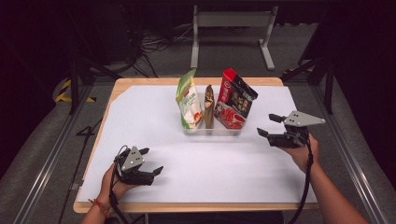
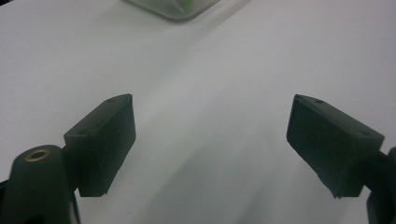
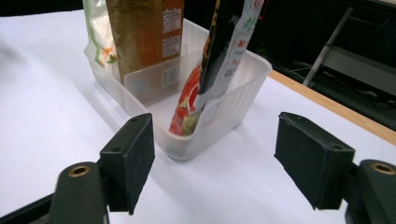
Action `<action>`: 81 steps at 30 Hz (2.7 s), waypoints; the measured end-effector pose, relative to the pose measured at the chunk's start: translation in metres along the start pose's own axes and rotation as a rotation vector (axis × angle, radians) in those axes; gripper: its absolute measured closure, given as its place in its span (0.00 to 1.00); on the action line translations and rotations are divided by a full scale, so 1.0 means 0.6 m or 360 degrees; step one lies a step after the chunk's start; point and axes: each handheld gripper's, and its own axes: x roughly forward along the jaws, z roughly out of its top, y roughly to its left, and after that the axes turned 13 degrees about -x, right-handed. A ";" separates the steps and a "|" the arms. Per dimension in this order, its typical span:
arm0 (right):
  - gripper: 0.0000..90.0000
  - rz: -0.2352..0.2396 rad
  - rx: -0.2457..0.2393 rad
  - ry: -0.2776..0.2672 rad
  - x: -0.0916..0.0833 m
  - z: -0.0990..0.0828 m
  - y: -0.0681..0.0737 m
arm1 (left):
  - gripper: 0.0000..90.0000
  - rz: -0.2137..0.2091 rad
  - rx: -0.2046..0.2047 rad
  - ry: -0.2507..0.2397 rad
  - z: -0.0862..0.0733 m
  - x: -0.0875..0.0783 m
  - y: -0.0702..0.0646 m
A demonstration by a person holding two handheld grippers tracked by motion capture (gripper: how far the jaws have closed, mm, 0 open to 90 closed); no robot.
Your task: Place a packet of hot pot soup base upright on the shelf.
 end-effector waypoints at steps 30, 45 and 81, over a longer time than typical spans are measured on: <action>0.22 -0.0031 -0.0146 0.0162 -0.071 -0.100 0.045 | 0.18 0.0007 -0.0010 -0.0012 -0.003 -0.006 0.001; 0.21 -0.0109 -0.0067 0.0157 -0.106 -0.146 0.043 | 0.18 0.0030 -0.0025 -0.0026 -0.010 -0.016 0.003; 0.19 -0.0191 0.0018 0.0185 -0.146 -0.181 0.066 | 0.18 -0.0001 0.0006 -0.0064 0.005 -0.008 0.005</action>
